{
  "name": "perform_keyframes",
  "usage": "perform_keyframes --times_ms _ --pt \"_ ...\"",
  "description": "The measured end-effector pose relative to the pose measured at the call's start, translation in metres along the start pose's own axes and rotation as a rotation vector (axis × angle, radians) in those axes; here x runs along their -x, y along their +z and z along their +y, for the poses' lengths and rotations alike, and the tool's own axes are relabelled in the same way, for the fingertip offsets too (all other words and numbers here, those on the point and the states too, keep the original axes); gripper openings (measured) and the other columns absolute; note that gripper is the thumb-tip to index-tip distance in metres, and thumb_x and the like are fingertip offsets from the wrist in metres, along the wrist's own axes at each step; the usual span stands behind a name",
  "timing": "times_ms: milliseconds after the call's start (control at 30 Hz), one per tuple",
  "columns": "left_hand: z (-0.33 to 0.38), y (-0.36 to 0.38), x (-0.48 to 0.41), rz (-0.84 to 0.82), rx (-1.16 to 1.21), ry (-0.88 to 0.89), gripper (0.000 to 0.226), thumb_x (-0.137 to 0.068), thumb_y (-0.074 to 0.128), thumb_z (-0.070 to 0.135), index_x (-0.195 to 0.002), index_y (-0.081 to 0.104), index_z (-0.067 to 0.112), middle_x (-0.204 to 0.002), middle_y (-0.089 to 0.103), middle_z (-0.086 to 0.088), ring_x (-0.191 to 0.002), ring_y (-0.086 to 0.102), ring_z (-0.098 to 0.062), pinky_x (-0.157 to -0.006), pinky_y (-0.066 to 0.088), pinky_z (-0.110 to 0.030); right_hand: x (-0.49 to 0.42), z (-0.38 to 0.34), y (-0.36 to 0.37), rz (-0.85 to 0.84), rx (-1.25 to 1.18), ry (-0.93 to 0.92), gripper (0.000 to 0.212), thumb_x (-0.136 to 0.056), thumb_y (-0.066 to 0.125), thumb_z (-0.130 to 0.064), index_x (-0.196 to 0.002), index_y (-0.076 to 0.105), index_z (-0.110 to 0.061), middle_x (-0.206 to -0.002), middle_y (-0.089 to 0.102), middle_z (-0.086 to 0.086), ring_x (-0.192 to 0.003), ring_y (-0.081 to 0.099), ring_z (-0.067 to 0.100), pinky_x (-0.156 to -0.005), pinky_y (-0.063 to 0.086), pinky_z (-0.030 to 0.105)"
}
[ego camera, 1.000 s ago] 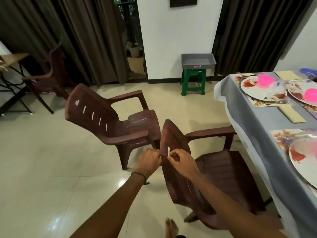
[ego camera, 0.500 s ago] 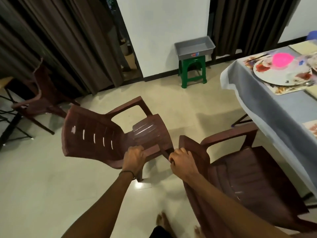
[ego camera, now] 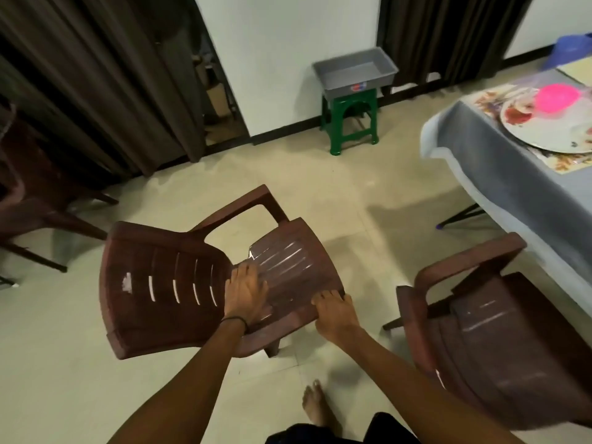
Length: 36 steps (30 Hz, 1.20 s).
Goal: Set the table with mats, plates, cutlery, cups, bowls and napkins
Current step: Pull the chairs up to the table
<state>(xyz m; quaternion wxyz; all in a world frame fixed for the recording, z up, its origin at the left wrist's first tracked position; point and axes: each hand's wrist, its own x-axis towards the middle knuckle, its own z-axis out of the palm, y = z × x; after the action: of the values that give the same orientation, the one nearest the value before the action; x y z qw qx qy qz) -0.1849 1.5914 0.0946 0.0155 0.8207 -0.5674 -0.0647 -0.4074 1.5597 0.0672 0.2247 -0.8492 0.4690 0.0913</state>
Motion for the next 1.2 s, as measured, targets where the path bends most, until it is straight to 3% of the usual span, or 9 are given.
perform_keyframes --times_ms 233,433,600,733,867,1000,1200 --pt "-0.107 -0.017 -0.008 0.126 -0.049 -0.284 0.055 -0.075 0.071 0.027 -0.124 0.055 0.011 -0.135 0.048 -0.015 -0.125 0.045 -0.036 -0.094 0.046 -0.052 -0.051 -0.043 0.046 -0.139 0.156 -0.113 0.055 -0.089 0.056 -0.020 -0.142 0.040 -0.018 -0.143 0.047 0.007 -0.133 0.041 0.027 -0.108 0.033 0.042" --pt "-0.174 -0.036 -0.016 0.135 -0.124 -0.546 0.070 -0.079 0.065 0.032 -0.141 0.040 0.011 -0.151 0.033 -0.017 -0.142 0.024 -0.039 -0.110 0.025 -0.060 -0.097 -0.040 0.074 -0.297 0.252 -0.221 0.063 -0.096 0.054 -0.018 -0.152 0.026 -0.017 -0.159 0.028 0.010 -0.148 0.024 0.028 -0.120 0.022 0.043" --pt "-0.211 -0.041 -0.021 0.075 -0.171 -0.784 0.083 -0.074 0.069 0.035 -0.146 0.032 0.015 -0.152 0.026 -0.020 -0.139 0.021 -0.050 -0.106 0.025 -0.068 -0.121 -0.027 0.095 -0.338 0.219 -0.250 0.068 -0.091 0.060 -0.023 -0.150 0.028 -0.021 -0.151 0.041 0.004 -0.139 0.038 0.024 -0.118 0.028 0.041" --pt "-0.228 -0.027 -0.023 0.040 -0.128 -0.971 0.093 -0.074 0.072 0.039 -0.150 0.022 0.016 -0.153 0.016 -0.029 -0.134 0.025 -0.055 -0.102 0.031 -0.068 -0.134 -0.013 0.101 -0.484 0.295 -0.334 0.064 -0.090 0.060 -0.027 -0.147 0.032 -0.021 -0.144 0.048 0.005 -0.132 0.045 0.026 -0.113 0.032 0.043" --pt "-0.227 -0.023 -0.026 0.078 -0.075 -1.012 0.092 -0.073 0.075 0.036 -0.147 0.023 0.019 -0.146 0.022 -0.032 -0.122 0.035 -0.052 -0.095 0.035 -0.061 -0.143 -0.009 0.098 -0.535 0.333 -0.388 0.059 -0.088 0.063 -0.030 -0.141 0.039 -0.022 -0.137 0.053 0.004 -0.127 0.048 0.025 -0.110 0.035 0.045" --pt "-0.221 -0.028 -0.038 0.090 -0.053 -1.049 0.086 -0.068 0.078 0.033 -0.137 0.028 0.023 -0.139 0.027 -0.031 -0.118 0.036 -0.053 -0.095 0.035 -0.064 -0.148 -0.008 0.090 -0.579 0.378 -0.382 0.059 -0.089 0.065 -0.027 -0.142 0.039 -0.023 -0.137 0.053 0.004 -0.128 0.048 0.026 -0.112 0.031 0.049" --pt "-0.183 -0.023 -0.058 0.146 -0.032 -0.958 0.080 -0.066 0.080 0.027 -0.131 0.034 0.022 -0.135 0.029 -0.032 -0.112 0.038 -0.051 -0.091 0.036 -0.061 -0.165 0.029 0.060 -0.542 0.405 -0.312 0.051 -0.090 0.064 -0.028 -0.138 0.045 -0.025 -0.135 0.055 0.003 -0.127 0.050 0.025 -0.113 0.029 0.052"
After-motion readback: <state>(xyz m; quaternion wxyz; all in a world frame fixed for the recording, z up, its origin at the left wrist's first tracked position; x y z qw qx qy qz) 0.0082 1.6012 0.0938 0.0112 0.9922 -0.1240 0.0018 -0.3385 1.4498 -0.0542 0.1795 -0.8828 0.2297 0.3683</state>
